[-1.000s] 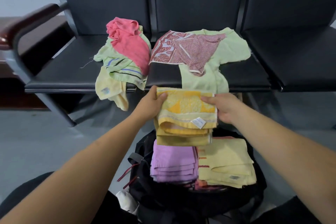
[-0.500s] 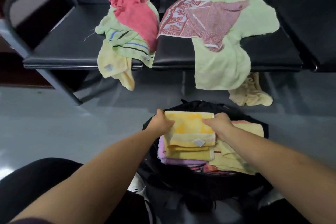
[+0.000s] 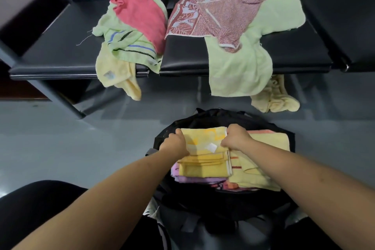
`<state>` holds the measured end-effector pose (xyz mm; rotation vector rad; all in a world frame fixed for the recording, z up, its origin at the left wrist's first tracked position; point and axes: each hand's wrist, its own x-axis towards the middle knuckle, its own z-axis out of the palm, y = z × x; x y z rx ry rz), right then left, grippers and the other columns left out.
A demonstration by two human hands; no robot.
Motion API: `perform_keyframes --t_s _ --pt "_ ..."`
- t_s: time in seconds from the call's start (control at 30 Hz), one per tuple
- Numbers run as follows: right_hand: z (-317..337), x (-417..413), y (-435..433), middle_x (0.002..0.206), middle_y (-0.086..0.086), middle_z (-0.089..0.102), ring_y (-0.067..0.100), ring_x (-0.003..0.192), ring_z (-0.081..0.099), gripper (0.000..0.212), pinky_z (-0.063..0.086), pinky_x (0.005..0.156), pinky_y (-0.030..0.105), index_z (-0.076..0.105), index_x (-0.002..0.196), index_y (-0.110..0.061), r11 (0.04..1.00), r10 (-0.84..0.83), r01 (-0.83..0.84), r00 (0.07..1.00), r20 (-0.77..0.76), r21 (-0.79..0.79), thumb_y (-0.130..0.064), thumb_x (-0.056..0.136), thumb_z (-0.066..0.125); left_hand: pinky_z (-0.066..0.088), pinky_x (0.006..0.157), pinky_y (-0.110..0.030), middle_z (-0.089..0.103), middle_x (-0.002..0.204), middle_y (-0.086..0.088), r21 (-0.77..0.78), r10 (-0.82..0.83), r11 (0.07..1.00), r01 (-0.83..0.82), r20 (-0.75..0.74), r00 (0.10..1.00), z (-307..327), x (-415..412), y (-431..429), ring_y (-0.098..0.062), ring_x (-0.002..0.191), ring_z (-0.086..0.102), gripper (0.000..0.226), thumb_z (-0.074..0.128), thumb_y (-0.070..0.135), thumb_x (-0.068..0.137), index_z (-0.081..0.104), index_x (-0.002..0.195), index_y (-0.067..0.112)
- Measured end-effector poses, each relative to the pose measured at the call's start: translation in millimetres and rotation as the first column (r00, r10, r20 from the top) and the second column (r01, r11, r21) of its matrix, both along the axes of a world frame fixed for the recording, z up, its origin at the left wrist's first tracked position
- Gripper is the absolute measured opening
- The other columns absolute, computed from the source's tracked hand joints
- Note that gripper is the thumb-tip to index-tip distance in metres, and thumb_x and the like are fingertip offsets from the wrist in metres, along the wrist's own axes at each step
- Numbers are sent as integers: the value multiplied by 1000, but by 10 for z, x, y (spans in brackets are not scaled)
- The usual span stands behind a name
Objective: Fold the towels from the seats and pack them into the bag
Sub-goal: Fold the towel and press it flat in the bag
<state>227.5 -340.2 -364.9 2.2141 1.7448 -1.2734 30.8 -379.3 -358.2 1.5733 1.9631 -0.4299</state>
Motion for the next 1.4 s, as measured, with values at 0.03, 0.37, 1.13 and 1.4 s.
perform_keyframes --t_s 0.03,0.37,1.13,1.4 --pt "55 9 -5 70 3 47 16 58 45 25 32 48 27 47 76 -10 999 41 -42 999 27 26 -9 85 71 49 93 -42 41 142 -18 45 -85 995 88 -47 995 3 58 -38 -35 128 47 83 69 43 91 21 148 5" --pt "445 1009 399 80 19 67 34 83 66 20 56 81 42 69 79 -1 972 -68 76 997 -45 221 -16 91 64 38 103 -46 46 134 -11 319 -480 832 454 3 877 346 1070 314 -32 126 43 57 48 55 97 43 139 17" --pt "-1765 2301 2019 167 15 9 43 152 16 102 32 117 50 14 160 -33 984 -115 102 989 88 145 -57 82 74 -4 123 -55 -26 165 -2 120 -556 831 543 155 817 -1191 1983 1013 -22 154 -14 96 17 94 74 -12 154 49" --pt "-2034 2364 2148 142 17 54 34 132 51 38 43 106 40 56 137 -7 975 -64 2 960 271 224 -15 100 57 -4 123 -55 -28 164 -5 132 -575 817 561 127 808 -1288 2032 1026 -24 153 -17 99 11 95 72 -17 153 46"
